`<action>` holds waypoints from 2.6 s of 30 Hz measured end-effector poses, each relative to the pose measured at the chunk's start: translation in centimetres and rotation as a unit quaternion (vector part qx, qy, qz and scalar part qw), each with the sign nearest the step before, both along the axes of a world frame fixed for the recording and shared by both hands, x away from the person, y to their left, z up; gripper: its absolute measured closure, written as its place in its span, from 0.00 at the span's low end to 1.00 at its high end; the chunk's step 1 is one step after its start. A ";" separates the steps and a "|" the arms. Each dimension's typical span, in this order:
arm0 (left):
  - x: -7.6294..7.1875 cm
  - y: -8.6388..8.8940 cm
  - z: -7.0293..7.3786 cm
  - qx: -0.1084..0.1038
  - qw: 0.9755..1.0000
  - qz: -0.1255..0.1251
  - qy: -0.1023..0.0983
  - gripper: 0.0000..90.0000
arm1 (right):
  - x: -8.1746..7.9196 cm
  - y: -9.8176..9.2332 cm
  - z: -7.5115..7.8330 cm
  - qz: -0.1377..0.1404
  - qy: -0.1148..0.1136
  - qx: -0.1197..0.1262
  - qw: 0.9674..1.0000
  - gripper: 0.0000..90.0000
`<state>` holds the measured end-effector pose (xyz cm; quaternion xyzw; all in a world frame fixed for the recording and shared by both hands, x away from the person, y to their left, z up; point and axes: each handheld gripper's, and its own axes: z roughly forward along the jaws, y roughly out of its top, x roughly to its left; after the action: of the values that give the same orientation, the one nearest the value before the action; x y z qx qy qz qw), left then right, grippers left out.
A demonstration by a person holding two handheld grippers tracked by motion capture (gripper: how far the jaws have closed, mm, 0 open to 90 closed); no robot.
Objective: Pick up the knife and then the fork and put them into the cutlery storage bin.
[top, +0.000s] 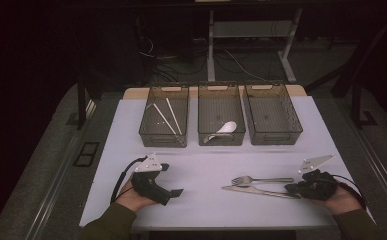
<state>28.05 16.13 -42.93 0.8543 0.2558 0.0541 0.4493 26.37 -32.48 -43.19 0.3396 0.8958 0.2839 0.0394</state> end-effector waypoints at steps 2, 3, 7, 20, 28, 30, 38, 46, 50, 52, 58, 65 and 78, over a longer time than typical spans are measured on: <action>0.0 0.0 0.0 0.000 1.000 -0.001 0.000 0.00 | -0.3 0.2 0.1 0.011 0.002 0.001 1.000 1.00; 0.0 0.0 0.0 0.001 1.000 -0.001 0.000 0.00 | -0.4 0.3 0.1 0.017 0.002 0.002 1.000 1.00; 0.0 -0.1 0.0 -0.003 1.000 0.000 -0.002 0.00 | -0.7 0.6 0.2 0.030 0.002 0.001 1.000 1.00; 0.0 -0.2 0.0 -0.002 1.000 0.001 -0.004 0.00 | -0.2 2.1 2.0 0.072 0.007 -0.008 0.997 0.80; 0.0 -0.2 0.0 -0.004 1.000 0.000 -0.003 0.00 | 0.5 4.8 2.5 0.122 0.003 -0.071 0.990 0.80; 0.0 -0.2 -0.1 -0.004 1.000 0.000 -0.003 0.00 | 0.6 5.5 2.4 0.137 0.005 -0.084 0.987 0.80; 0.0 -0.3 -0.1 -0.006 1.000 -0.005 -0.007 0.00 | 1.1 7.8 1.7 0.173 0.012 -0.128 0.976 0.82; -0.1 -0.4 -0.1 -0.006 1.000 -0.008 -0.006 0.00 | 1.5 9.3 1.4 0.190 0.012 -0.173 0.966 0.84; -0.1 -0.4 -0.1 -0.008 1.000 -0.009 -0.004 0.00 | 1.4 9.7 1.3 0.200 0.010 -0.193 0.961 0.86; -0.1 -0.5 -0.2 -0.008 1.000 -0.010 -0.003 0.00 | 1.4 9.9 1.3 0.203 0.009 -0.199 0.959 0.86; -0.1 -0.6 -0.2 -0.006 1.000 -0.012 -0.002 0.00 | 1.4 10.3 1.3 0.208 0.011 -0.212 0.955 0.87; -0.1 -0.6 -0.2 -0.006 1.000 -0.013 -0.002 0.00 | 1.2 10.3 1.3 0.215 0.003 -0.213 0.953 0.88; -0.1 -0.5 -0.2 -0.008 1.000 -0.012 -0.003 0.00 | 1.0 9.5 1.3 0.225 0.004 -0.186 0.956 0.88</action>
<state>27.97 15.65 -43.09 0.8534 0.2448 0.0488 0.4576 27.38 -22.94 -41.87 0.1172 0.9861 0.1124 0.0338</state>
